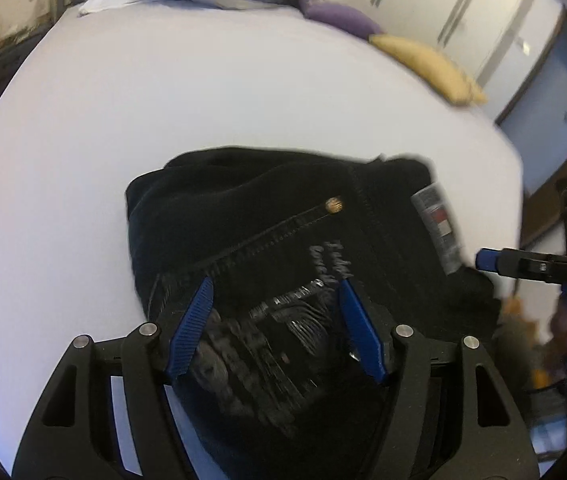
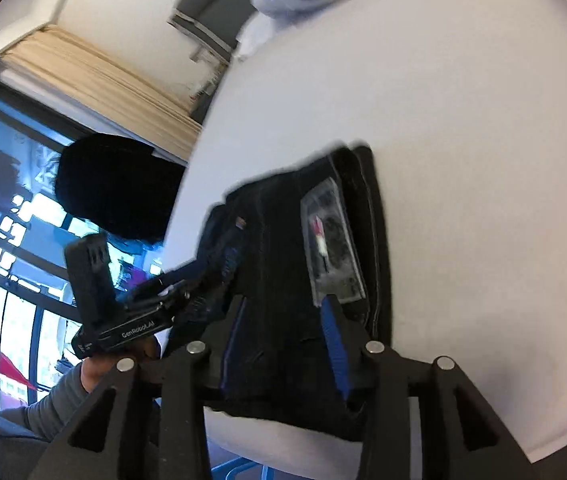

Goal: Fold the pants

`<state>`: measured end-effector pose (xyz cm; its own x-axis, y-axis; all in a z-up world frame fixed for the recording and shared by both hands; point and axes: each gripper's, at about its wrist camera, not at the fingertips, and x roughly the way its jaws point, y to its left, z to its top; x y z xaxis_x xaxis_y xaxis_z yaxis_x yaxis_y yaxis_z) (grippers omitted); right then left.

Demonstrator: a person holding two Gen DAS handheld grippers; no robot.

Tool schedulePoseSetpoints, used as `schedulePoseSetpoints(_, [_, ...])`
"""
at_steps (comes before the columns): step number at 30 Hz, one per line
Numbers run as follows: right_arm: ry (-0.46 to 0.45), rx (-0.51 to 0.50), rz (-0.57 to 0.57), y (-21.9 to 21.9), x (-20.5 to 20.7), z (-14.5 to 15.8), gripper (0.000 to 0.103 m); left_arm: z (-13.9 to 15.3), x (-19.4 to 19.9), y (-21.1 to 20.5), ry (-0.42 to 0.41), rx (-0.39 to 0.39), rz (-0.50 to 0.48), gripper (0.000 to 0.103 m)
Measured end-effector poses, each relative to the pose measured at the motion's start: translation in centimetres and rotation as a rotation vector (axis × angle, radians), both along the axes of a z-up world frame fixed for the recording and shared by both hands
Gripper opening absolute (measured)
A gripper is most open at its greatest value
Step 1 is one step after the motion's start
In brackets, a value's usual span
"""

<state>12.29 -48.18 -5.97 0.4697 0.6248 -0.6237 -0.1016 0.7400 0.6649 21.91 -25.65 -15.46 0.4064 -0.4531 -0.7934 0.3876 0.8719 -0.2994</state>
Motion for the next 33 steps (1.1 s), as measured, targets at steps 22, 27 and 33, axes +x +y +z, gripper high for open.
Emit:
schedulePoseSetpoints(22, [0.22,0.039,0.107,-0.5,7.2,-6.6,0.038,-4.6,-0.3,6.3,0.291,-0.268,0.028,0.061])
schedulePoseSetpoints(27, [0.159,-0.121,0.116,1.3,6.6,-4.3,0.027,-4.1,-0.1,6.4,0.287,-0.25,0.021,0.043])
schedulePoseSetpoints(33, [0.041,-0.236,0.149,3.9,6.0,0.3,0.021,-1.8,-0.4,7.6,0.243,-0.281,0.051,0.024])
